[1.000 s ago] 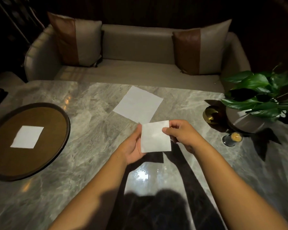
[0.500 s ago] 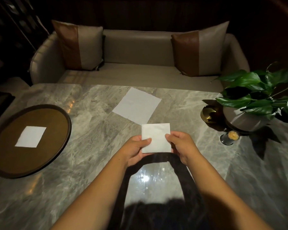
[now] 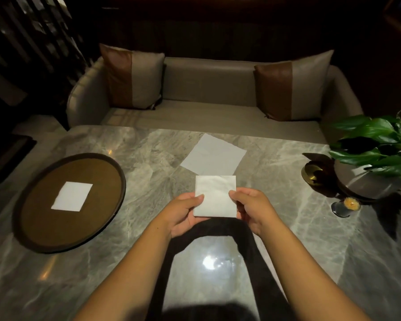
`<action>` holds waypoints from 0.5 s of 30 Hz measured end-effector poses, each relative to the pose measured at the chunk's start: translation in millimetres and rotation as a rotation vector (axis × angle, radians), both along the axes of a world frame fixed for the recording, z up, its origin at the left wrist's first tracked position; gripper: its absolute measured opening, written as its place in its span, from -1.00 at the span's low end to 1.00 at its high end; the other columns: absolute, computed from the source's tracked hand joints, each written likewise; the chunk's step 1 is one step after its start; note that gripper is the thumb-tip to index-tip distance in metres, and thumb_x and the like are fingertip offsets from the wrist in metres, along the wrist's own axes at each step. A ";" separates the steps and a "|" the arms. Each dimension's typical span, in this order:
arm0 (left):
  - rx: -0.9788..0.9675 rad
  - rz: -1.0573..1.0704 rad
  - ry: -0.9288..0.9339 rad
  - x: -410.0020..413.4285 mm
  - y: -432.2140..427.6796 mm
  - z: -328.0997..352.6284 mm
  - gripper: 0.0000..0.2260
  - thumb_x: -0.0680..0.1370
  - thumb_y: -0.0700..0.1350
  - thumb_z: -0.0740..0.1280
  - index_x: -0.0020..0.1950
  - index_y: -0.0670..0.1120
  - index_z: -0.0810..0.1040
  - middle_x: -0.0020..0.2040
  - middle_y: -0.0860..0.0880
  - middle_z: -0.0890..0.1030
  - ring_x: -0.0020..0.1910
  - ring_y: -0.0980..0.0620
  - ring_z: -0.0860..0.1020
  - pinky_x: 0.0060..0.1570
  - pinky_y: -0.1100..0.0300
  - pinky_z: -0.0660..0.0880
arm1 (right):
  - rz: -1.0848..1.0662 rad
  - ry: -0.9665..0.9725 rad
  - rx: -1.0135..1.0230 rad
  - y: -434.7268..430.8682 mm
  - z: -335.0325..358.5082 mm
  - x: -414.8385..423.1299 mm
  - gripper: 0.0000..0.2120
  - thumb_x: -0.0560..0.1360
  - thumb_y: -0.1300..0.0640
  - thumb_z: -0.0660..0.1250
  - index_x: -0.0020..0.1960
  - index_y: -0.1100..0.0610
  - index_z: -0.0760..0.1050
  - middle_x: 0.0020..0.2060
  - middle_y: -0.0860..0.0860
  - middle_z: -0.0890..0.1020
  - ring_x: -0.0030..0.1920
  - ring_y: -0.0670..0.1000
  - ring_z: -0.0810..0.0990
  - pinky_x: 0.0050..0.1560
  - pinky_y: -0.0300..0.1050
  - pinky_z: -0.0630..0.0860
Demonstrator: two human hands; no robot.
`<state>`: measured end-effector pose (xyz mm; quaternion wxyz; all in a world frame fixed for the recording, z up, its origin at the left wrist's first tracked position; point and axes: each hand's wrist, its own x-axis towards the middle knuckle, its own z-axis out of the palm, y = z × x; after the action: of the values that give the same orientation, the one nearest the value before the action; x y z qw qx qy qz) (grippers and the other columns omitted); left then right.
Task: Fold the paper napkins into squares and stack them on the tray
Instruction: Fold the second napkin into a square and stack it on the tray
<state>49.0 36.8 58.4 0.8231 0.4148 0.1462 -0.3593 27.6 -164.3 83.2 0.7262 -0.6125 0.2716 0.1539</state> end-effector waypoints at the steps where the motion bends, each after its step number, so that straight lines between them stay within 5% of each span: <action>1: -0.004 0.000 -0.002 2.2 13.9 0.7 -0.57 0.50 -0.21 0.38 0.34 -0.31 0.46 0.25 -0.31 0.59 0.24 -0.26 0.59 0.11 -0.07 0.60 | -0.002 -0.010 0.005 14.6 2.3 1.0 -0.91 0.57 0.25 0.36 -0.05 0.23 0.64 -0.39 0.00 0.69 -0.41 -0.06 0.66 -0.41 -0.21 0.56; 9: -0.028 -0.056 -0.003 14.6 137.3 8.1 -0.62 0.60 -0.23 0.30 0.40 -0.30 0.41 0.30 -0.32 0.56 0.30 -0.27 0.54 0.30 -0.17 0.48 | -0.091 -0.047 0.006 142.6 13.5 0.7 -0.85 0.55 0.28 0.36 -0.15 0.21 0.67 -0.35 0.11 0.70 -0.41 0.02 0.68 -0.42 -0.16 0.57; 15: -0.061 -0.056 0.015 13.5 189.9 17.8 -0.66 0.61 -0.23 0.30 0.37 -0.29 0.43 0.28 -0.30 0.58 0.28 -0.24 0.56 0.23 -0.11 0.54 | -0.135 -0.041 -0.013 196.7 25.0 -3.8 -0.87 0.56 0.25 0.37 -0.11 0.21 0.67 -0.24 0.15 0.74 -0.29 0.07 0.73 -0.31 -0.10 0.65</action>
<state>62.5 226.8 76.1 0.8240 0.3906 0.1296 -0.3895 23.8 32.4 108.2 0.7362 -0.6006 0.2984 0.0905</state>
